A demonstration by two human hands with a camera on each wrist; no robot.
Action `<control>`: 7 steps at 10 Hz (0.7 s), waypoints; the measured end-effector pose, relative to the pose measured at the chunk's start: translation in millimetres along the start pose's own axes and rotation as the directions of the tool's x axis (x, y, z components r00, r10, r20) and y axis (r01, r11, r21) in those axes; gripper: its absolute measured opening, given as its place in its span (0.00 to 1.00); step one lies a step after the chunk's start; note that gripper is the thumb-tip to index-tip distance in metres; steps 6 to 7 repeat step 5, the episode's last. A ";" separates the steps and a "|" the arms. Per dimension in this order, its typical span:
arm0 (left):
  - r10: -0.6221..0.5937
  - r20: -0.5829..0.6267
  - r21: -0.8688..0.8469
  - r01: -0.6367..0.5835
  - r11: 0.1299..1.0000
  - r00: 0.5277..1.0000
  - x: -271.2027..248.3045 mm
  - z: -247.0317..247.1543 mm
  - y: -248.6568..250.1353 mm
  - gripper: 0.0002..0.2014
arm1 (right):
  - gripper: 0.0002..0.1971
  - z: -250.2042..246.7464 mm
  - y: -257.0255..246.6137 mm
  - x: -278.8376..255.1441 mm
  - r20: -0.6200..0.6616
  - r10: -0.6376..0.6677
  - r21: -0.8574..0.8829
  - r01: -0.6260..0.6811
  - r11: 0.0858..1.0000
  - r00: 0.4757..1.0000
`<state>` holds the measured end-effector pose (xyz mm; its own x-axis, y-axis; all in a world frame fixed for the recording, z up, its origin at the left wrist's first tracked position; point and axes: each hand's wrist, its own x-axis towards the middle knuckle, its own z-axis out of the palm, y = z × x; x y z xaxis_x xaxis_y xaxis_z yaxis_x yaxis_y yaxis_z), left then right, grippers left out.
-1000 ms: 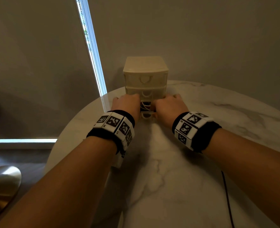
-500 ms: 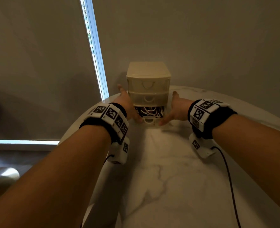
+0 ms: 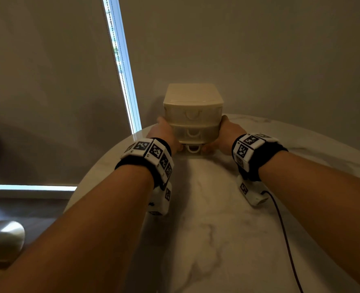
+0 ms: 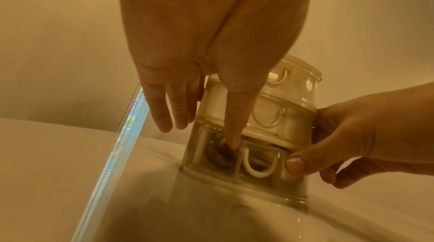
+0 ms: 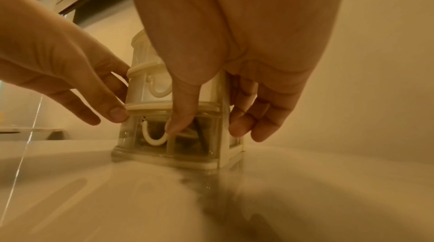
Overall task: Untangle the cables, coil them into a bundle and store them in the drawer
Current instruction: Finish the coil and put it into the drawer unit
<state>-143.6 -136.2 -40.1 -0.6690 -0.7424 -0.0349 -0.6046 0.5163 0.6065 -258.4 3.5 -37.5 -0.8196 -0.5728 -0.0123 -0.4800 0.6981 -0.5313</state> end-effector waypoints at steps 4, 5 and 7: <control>0.082 -0.012 0.052 -0.081 0.995 0.997 7.8 6.2 -18.3 0.30 | 0.36 -12.1 0.8 -17.7 0.037 -0.001 -0.121 0.006 0.993 0.999; 0.099 0.014 0.057 -0.100 0.993 0.995 -5.2 -4.1 -25.3 0.23 | 0.25 -26.4 4.7 -48.2 0.039 -0.031 -0.206 0.038 0.978 0.999; 0.099 0.014 0.057 -0.100 0.993 0.995 -5.2 -4.1 -25.3 0.23 | 0.25 -26.4 4.7 -48.2 0.039 -0.031 -0.206 0.038 0.978 0.999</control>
